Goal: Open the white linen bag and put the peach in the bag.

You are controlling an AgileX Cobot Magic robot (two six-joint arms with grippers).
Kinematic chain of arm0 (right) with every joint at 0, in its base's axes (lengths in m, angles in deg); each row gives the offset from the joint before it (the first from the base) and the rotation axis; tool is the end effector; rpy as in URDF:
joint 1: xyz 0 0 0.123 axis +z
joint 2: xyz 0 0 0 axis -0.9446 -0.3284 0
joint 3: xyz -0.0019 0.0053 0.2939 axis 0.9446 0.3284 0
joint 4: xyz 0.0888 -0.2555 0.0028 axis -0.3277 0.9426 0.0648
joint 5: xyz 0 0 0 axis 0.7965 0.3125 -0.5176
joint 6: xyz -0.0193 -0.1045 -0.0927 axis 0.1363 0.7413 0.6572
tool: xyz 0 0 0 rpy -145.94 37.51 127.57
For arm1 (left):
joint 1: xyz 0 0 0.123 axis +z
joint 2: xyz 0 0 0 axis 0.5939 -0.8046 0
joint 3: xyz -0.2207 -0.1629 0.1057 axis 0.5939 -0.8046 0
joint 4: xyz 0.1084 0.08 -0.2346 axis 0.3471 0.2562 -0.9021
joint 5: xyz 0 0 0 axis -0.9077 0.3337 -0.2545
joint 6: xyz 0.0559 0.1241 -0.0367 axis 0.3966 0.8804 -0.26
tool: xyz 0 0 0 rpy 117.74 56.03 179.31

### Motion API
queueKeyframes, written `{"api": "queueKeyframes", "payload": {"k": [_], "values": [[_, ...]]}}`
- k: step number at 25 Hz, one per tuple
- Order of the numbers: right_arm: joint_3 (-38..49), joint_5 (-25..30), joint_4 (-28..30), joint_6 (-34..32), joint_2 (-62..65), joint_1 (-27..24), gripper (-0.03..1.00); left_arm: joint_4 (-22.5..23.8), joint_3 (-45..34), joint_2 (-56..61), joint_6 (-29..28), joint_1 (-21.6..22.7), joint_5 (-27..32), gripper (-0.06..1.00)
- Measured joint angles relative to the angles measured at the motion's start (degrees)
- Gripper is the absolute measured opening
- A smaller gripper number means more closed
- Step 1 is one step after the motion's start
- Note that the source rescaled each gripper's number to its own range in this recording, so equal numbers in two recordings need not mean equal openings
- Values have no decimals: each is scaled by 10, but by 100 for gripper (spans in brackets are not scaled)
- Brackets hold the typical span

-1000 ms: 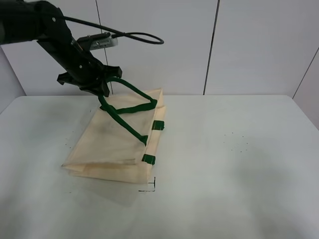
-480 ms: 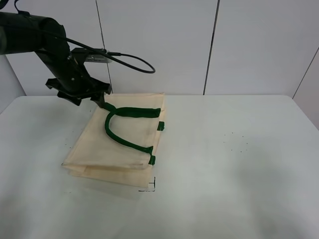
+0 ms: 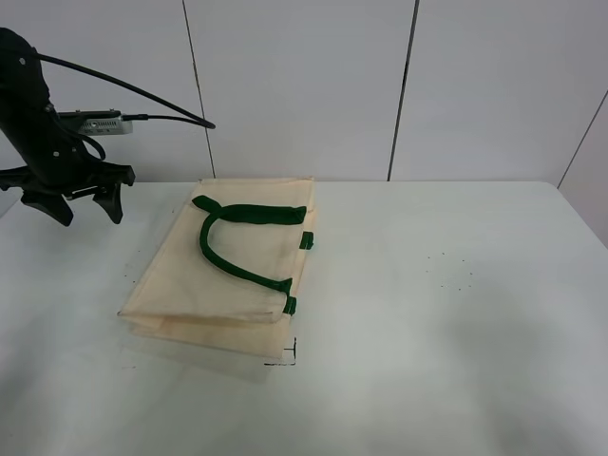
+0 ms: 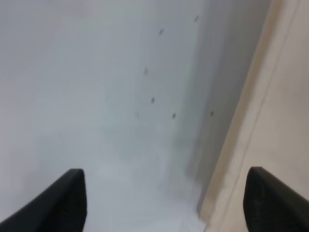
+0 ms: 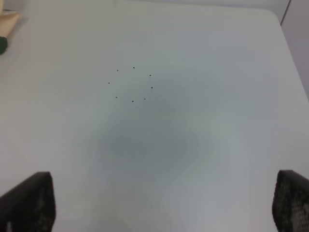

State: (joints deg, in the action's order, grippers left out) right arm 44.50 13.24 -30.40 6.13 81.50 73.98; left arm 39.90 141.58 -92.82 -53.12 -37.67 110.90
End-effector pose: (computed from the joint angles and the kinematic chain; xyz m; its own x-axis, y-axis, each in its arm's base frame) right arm 0.0498 0.0008 0.2645 -0.4350 -0.0117 -0.9004 -0.0382 0.9993 0.0054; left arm 0.4249 -0.0014 0.2036 -0.9541 -0.0667 -0.2919 -0.0780 0.9966 0.0274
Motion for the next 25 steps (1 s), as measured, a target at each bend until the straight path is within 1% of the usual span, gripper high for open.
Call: {"api": "queueKeyframes", "payload": {"k": [4,8,13,16,21,25], "values": [[0,0,0,0,0,0,100,-9,-9,23,5,-1,41,94],[0,0,0,0,0,0,100,-10,-72,86,6,-1,56,94],[0,0,0,0,0,0,100,-10,-203,217,28,-1,74,94],[0,0,0,0,0,0,100,-9,-282,320,35,-1,78,94],[0,0,0,0,0,0,100,-9,-416,484,36,-1,52,94],[0,0,0,0,0,0,100,-9,-503,626,39,-1,28,94]]}}
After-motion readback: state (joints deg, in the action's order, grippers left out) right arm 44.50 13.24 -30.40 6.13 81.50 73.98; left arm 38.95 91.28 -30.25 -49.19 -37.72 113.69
